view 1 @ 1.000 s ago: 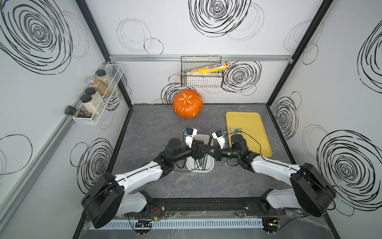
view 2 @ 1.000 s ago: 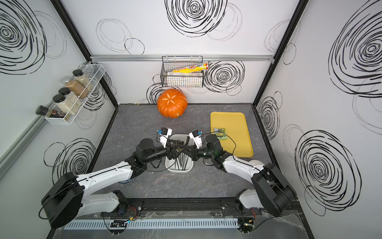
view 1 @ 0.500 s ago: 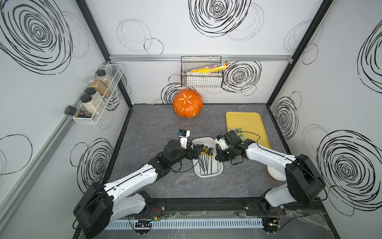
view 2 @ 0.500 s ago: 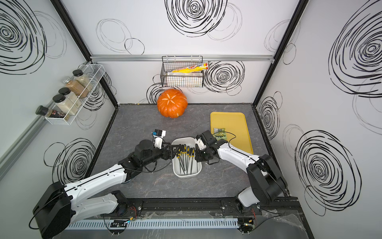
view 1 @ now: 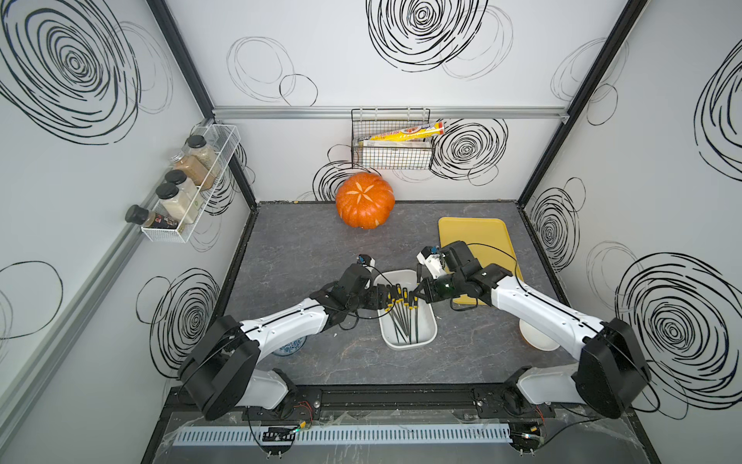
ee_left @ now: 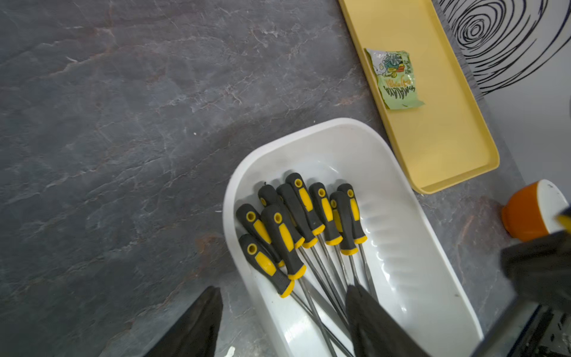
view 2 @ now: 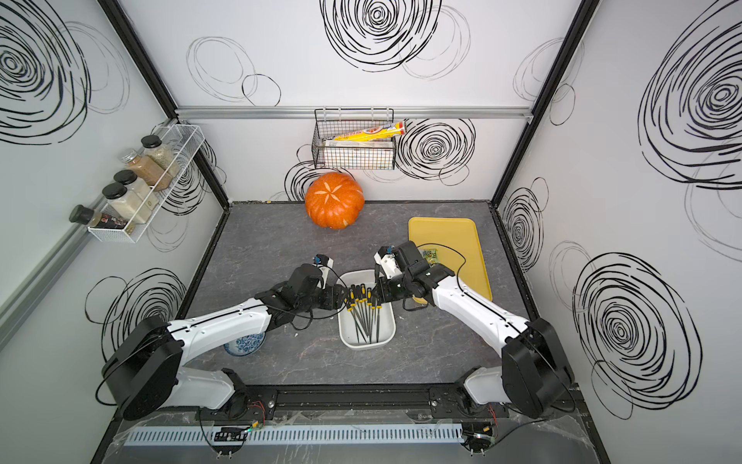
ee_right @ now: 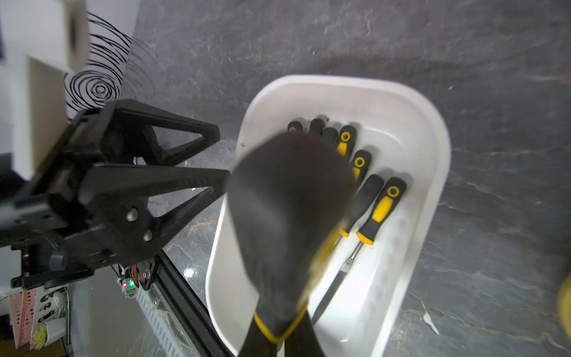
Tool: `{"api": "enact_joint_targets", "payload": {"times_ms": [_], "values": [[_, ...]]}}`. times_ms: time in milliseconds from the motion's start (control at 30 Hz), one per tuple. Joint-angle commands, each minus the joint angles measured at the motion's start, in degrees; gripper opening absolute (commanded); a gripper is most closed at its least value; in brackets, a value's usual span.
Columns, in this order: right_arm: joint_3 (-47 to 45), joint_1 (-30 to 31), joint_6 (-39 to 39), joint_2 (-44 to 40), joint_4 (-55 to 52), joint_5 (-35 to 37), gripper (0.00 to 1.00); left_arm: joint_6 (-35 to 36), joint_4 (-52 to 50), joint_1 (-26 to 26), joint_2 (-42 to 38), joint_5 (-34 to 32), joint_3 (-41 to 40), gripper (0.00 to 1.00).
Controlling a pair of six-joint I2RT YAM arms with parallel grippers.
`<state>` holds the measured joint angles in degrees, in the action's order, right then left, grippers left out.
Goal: Take the file tool out of the storage box
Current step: Place the file tool at the center of the board.
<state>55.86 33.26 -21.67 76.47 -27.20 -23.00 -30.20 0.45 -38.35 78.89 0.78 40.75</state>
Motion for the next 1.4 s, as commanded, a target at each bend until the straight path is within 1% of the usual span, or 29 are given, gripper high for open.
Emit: {"api": "enact_joint_targets", "payload": {"times_ms": [0,33,100,167,200,267,333,367,500,600,667,733,833,967,1100,1233,1367], "values": [[3.95,-3.75,1.38,-3.08,-8.38,6.11,0.0,0.92,-1.46,-0.03,-0.06,-2.2,-0.38,0.7],[3.55,-5.02,1.71,-3.47,-10.46,8.2,0.0,1.0,-1.81,0.02,1.32,-0.9,0.12,0.7],[3.09,-7.57,3.07,-2.56,-13.75,9.75,0.0,1.12,-1.86,0.12,3.57,0.38,0.89,0.68],[1.56,-8.4,4.7,-1.13,-15.22,10.95,0.0,1.34,-0.92,0.55,4.5,0.67,0.89,0.61],[0.89,-8.72,5.03,-0.35,-15.49,11.03,0.0,1.3,-0.66,0.84,4.8,0.78,0.76,0.59],[0.05,-9.09,6.33,2.2,-16.52,9.35,0.0,1.39,0.14,1.5,5.02,1.36,0.28,0.54],[-1.08,-9.09,7.32,4.07,-15.84,5.98,0.0,1.44,0.57,1.92,5.3,1.54,0.21,0.51],[-1.78,-9.09,7.69,5.03,-15.33,4.13,0.0,1.45,0.83,2.14,5.42,1.51,0.12,0.46],[-3.21,-8.93,7.95,9.09,-13.73,1.43,0.0,1.2,1.4,3.88,5.53,1.81,-0.03,0.39],[-4.22,-8.19,7.58,10.92,-11.91,-0.73,0.0,1.04,2.37,5.55,5.8,2.71,-0.42,0.38],[-4.26,-6.79,6.44,12.0,-10.24,-1.98,0.0,0.92,3.34,6.66,5.6,3.66,-0.64,0.37],[-4.04,-5.02,5.15,13.55,-8.67,-2.8,0.0,0.92,3.69,7.35,5.15,3.07,-0.85,0.36],[-2.52,-2.69,3.57,16.49,-6.65,-3.36,0.0,0.69,4.05,8.62,5.48,2.53,-0.72,0.38],[-0.96,-2.52,2.73,19.62,-4.52,-5.46,0.0,0.58,5.57,10.97,6.53,5.27,-1.36,0.39],[-1.35,-1.02,1.04,22.39,-0.03,-10.29,0.0,-0.29,7.0,13.04,5.71,5.99,-1.77,0.4],[1.31,1.19,-0.76,26.12,1.83,-9.94,0.0,-0.8,8.33,14.61,7.27,9.69,-1.32,0.4],[1.29,1.2,-1.52,27.69,3.67,-11.01,0.0,-0.48,9.04,15.94,7.55,8.92,-1.47,0.43]]}}
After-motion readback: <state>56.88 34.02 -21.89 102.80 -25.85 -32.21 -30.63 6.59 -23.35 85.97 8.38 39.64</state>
